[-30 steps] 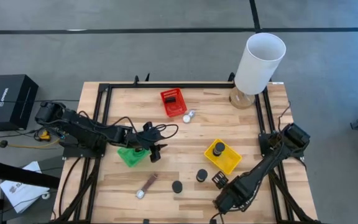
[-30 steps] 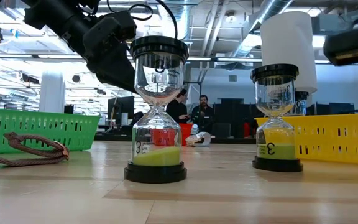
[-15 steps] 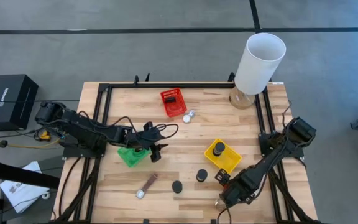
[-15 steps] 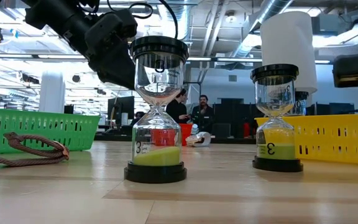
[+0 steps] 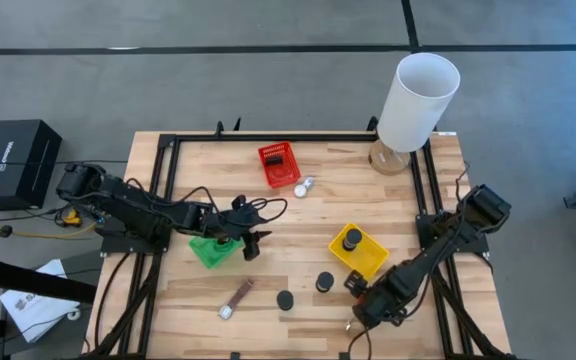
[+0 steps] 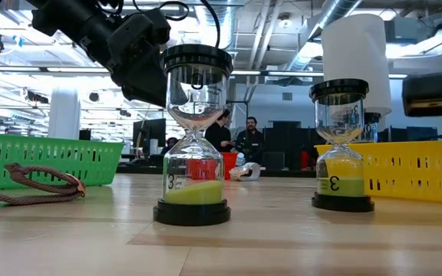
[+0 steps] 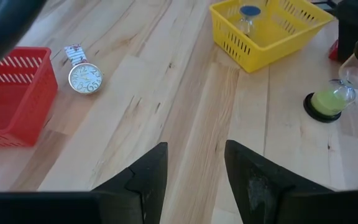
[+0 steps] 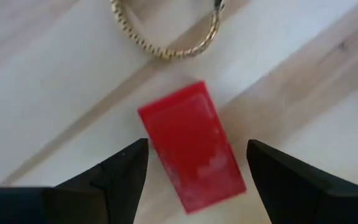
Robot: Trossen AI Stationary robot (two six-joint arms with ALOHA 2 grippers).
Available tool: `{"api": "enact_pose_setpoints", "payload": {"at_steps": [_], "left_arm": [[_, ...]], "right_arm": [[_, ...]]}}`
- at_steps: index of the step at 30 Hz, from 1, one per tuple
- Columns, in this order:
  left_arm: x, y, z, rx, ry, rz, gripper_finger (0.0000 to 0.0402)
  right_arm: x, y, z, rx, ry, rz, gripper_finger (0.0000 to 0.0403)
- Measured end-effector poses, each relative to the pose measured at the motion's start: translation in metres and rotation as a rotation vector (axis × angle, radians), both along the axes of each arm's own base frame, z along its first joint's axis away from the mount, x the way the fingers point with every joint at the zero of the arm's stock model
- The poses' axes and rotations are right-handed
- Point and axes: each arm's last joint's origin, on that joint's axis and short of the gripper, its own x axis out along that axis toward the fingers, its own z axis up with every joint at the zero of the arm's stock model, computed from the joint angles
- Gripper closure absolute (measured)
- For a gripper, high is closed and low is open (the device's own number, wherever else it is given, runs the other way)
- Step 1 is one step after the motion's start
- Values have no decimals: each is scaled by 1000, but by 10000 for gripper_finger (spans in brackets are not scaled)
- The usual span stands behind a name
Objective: Pick & Place Office items
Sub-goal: Put the red digital clock into the red bin
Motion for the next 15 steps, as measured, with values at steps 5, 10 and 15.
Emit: {"api": "enact_pose_setpoints", "payload": {"at_steps": [5, 10, 15], "left_arm": [[0, 0, 0, -1, -6, 0, 247], [1, 0, 1, -2, -11, 0, 247], [1, 0, 1, 33, -4, -26, 247]], "right_arm": [[-2, -1, -7, 39, -32, 51, 139], [0, -3, -8, 38, -35, 87, 142], [1, -5, -8, 42, -28, 76, 179]]}}
